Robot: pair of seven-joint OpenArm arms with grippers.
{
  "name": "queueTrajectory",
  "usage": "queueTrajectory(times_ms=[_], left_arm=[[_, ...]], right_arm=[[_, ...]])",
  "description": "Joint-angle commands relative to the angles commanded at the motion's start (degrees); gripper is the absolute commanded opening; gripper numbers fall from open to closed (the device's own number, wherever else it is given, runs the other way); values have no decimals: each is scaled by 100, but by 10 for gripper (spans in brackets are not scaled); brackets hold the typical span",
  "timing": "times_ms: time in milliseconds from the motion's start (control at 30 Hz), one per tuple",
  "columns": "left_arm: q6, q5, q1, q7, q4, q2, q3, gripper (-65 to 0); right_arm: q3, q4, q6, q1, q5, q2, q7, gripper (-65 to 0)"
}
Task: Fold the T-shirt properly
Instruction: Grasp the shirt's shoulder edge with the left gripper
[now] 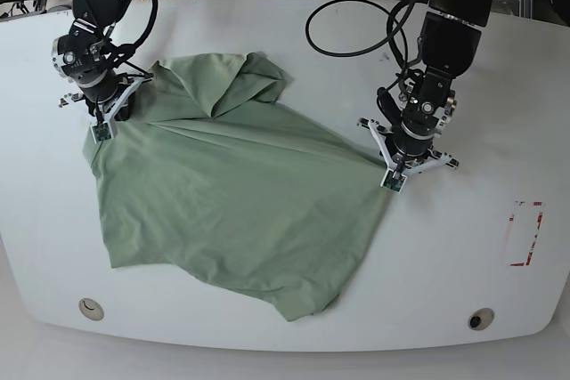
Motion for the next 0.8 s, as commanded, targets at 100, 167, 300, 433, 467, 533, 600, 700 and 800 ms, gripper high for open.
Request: queueTrajectory(times_ms=[100, 167, 300, 433, 467, 533, 600, 700, 800], left_arm=[[-18, 0, 9, 738, 545, -255, 9, -650], [-18, 0, 97, 923, 730, -457, 123, -650], [-26, 431, 422, 958, 1248, -976, 527, -650], [-431, 1231, 1037, 949, 1565, -1055, 703, -650], [-651, 1407, 1125, 941, 1565, -1037, 703, -650], [-985, 1653, 1336, 932, 1574, -1002, 703, -650], [-1213, 1741, 1486, 914, 1556, -826, 668, -650], [-1292, 1741, 1591, 914, 1556, -554, 659, -650], [-1310, 1732, 1644, 914, 1547, -290, 659, -650]], right_arm=[[-35, -9, 0, 229, 0, 255, -738, -650], [-26, 44, 0, 316, 53, 334, -1160, -650], [0, 343, 0, 281, 53, 431, -1582, -650], [9, 501, 0, -88, 44, 413, -1688, -650], [9, 501, 0, -123, 44, 396, -1688, -650], [9, 492, 0, -176, 53, 378, -1688, -650], [9, 457, 0, -237, 53, 299, -1688, -650], [18, 545, 0, -281, 53, 246, -1688, -645], [229, 703, 0, -246, 79, 114, -1679, -560]])
